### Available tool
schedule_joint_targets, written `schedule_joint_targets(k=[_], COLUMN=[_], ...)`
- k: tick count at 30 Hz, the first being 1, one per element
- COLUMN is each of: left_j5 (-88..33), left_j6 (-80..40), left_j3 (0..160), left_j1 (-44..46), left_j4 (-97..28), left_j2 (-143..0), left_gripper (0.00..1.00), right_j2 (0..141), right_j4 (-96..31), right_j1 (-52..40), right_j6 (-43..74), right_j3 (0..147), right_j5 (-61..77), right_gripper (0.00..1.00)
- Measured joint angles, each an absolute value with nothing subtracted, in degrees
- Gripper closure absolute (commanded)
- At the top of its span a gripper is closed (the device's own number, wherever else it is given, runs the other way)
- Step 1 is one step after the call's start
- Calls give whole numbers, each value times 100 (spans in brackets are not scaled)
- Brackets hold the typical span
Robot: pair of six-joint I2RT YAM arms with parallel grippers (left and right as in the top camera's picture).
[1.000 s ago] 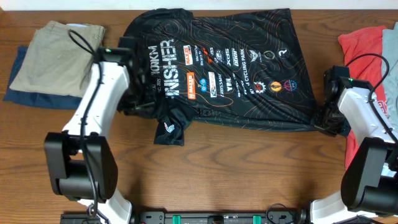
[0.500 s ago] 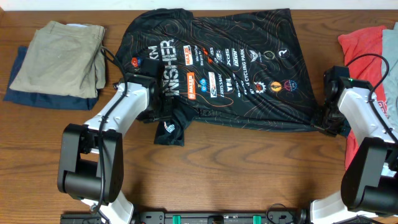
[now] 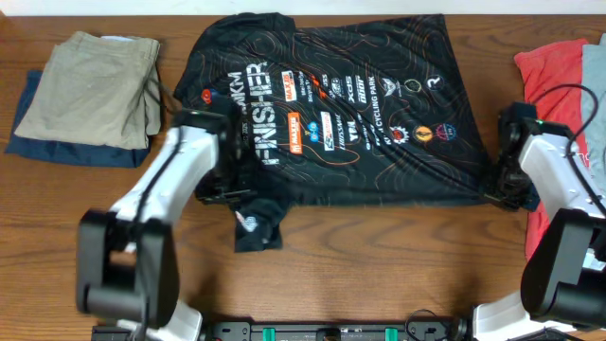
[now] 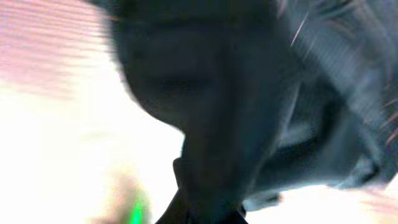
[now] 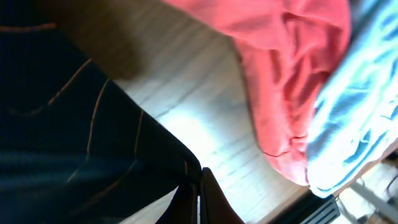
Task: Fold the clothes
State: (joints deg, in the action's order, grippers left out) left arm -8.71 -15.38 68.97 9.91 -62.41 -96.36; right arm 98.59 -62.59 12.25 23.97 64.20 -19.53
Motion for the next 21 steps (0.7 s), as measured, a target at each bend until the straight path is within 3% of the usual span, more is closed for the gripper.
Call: schedule_joint_targets(k=[7,15,21], left_j5=[-1085,-1356,-1361], left_j6=[-1656,-1673,-1678], left_j3=[7067,7067,7067], left_j1=[615,617,613], left_j4=[-6960,-7968,-7297], left_j2=[-8274,-7983,-7981], left_gripper=[94,94,93], right_j2=[9859,9859,9859], right_j4=[-6602,-6980,-6768], right_j1=[1610,1616,1616], right_j6=[2397,2397,2388], right_j3=[6416,6412,6410], right_j5=[-1951,-1957,-1898], right_gripper=[99,99,99])
